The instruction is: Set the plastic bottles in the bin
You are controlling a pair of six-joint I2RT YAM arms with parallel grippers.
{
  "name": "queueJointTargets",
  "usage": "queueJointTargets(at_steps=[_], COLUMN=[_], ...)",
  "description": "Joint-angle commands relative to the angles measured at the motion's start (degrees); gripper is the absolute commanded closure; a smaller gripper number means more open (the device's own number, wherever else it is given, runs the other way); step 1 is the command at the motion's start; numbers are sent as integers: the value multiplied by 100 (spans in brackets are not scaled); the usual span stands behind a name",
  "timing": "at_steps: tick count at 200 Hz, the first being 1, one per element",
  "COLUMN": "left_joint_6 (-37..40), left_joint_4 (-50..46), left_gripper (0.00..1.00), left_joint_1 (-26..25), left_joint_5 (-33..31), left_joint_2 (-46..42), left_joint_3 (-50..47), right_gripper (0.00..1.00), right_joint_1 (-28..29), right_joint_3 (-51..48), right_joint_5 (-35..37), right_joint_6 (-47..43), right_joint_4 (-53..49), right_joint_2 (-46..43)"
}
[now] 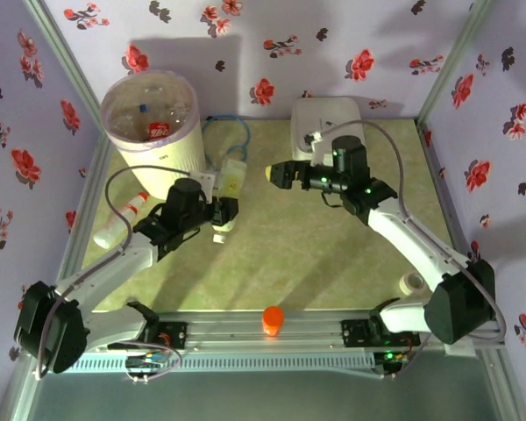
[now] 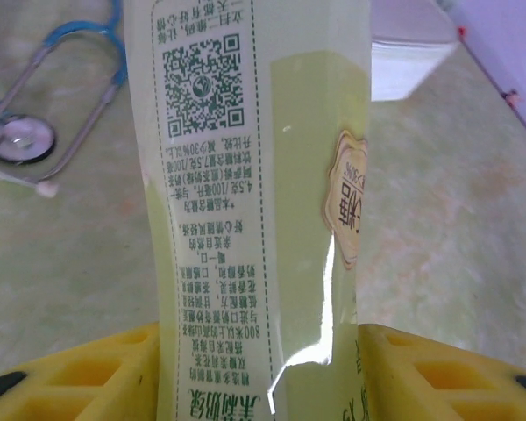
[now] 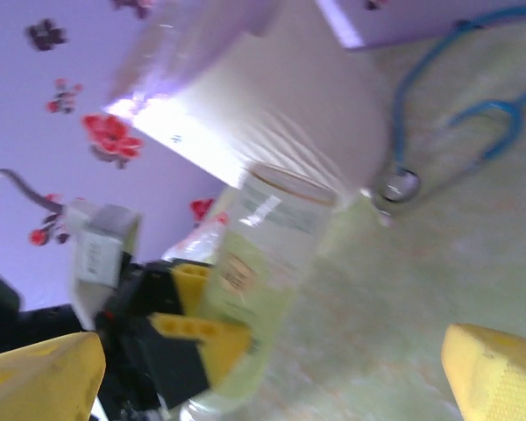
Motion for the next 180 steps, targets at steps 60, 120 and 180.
queueJointTargets(at_steps=[60, 120, 180], left_joint_6=[-29, -1728, -2453], left_joint_4=[2583, 3585, 4733], left_gripper=[51, 52, 51], left_joint_1=[-73, -64, -128], left_joint_5=[-91, -90, 787], left_joint_2=[59, 385, 625], left_joint_3=[-595, -421, -430], right_gripper=[1, 2, 13], right_joint_1=[414, 381, 398], right_joint_3=[365, -1332, -1340], right_joint_5=[54, -531, -1815], right_joint_6=[88, -440, 10], right_joint_4=[579, 1707, 3032], right_joint_2=[687, -62, 472])
